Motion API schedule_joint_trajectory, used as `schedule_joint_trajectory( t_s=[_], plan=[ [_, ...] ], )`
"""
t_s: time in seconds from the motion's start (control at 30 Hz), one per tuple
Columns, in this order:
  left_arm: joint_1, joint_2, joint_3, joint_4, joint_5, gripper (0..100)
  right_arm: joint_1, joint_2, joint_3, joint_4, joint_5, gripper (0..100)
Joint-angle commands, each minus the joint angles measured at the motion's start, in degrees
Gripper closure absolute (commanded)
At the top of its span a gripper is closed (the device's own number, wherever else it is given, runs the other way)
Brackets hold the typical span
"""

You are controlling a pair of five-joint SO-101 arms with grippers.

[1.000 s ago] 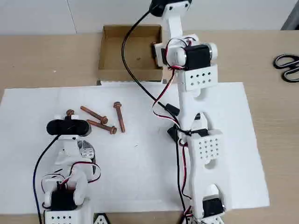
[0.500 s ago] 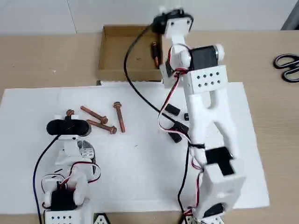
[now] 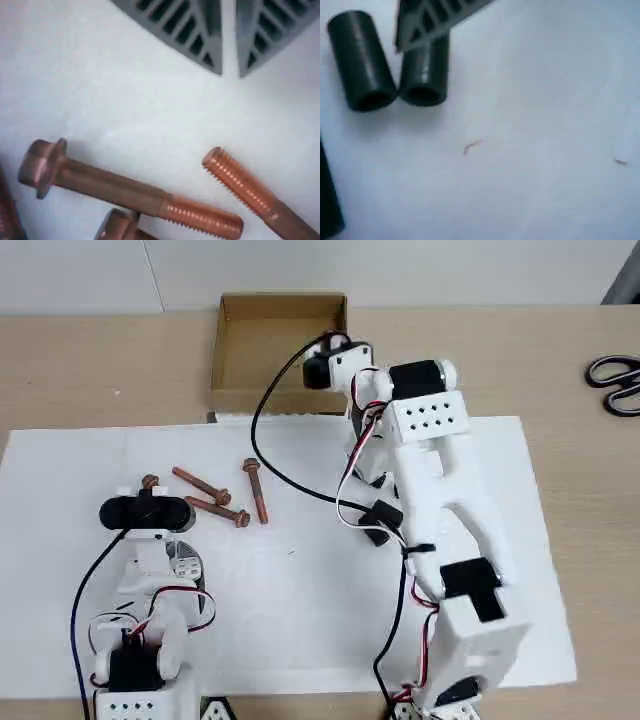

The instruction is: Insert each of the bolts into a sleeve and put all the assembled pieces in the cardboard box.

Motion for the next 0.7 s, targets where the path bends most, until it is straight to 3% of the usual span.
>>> schedule_joint_trajectory(
  t_s=[0.0,0.67],
  plan=[
    [-0.35,-0.44,-0.31,-0.44,0.09,99,0.48,1.19,-0.26,-2.68,5.45,82.2],
    [-0.35,-0.44,-0.40,0.35,0.09,99,-0.13,7.43,-0.18,-7.87,14.86,82.3]
  ],
)
